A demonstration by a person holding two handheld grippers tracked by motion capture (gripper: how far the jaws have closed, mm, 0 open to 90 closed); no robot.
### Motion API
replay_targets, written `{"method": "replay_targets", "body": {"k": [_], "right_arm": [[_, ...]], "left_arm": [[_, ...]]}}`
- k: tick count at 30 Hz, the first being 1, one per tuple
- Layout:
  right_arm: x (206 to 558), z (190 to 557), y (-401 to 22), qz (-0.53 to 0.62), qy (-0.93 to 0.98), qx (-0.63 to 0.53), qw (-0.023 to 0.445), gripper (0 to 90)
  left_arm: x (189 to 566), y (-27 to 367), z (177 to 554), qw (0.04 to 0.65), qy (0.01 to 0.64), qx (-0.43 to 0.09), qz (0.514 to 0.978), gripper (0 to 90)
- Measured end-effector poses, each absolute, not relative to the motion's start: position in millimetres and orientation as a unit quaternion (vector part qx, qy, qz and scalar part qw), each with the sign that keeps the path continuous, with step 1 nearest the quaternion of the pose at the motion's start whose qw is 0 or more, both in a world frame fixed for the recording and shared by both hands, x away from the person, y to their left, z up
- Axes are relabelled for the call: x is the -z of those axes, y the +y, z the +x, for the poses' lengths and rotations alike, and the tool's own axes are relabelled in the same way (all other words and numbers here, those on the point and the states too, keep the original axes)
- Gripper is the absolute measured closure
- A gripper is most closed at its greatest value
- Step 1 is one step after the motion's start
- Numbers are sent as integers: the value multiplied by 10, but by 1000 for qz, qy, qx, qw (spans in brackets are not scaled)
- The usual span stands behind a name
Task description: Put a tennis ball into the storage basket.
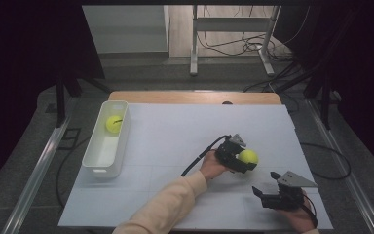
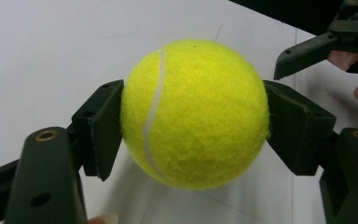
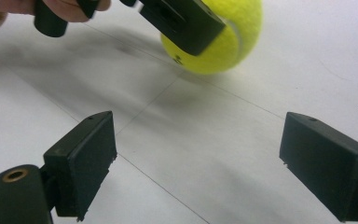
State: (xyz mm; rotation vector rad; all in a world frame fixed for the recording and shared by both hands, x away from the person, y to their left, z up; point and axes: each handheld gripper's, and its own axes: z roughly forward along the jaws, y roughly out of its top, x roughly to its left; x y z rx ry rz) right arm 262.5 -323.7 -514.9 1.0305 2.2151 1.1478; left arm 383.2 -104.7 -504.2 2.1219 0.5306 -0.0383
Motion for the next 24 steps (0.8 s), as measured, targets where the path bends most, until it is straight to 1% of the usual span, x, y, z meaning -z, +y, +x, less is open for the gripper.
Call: {"method": "replay_targets", "body": {"k": [10, 24], "right_arm": [[5151, 2623, -3226, 373, 800, -414, 220, 112], [5154, 2628, -3214, 377, 800, -413, 219, 112]], "left_arm": [[4942, -814, 3722, 478, 211, -1, 853, 266], [4856, -539, 3664, 482, 216, -14, 849, 265]]}}
